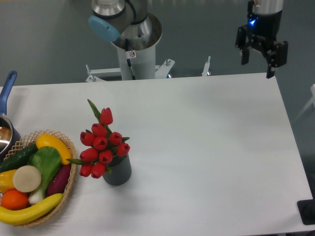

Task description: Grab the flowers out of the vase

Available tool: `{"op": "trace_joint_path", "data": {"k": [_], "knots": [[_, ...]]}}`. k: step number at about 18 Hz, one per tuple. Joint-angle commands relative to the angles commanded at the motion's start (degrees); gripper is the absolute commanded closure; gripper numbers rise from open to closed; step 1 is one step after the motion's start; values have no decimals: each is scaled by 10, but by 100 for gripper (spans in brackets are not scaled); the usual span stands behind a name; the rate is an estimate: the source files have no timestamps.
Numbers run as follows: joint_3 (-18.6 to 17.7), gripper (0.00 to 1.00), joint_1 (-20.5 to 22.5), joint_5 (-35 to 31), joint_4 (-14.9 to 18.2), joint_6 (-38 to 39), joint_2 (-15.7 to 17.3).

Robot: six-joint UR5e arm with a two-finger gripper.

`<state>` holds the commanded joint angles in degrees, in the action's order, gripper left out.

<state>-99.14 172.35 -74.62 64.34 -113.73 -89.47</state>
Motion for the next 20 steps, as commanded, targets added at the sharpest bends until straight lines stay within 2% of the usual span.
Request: {"op": "trace_joint_path", "data": {"k": [5, 10, 13, 15, 17, 20], "knots": [[-9, 0, -4, 5, -4, 8, 4], [-33, 0, -12, 51, -11, 121, 11], [-59, 0, -33, 53, -73, 175, 11], [-75, 0, -52, 54, -108, 241, 9], [-76, 0, -72, 61, -121, 297, 4], [-80, 0, -100, 64, -121, 341, -16]]}}
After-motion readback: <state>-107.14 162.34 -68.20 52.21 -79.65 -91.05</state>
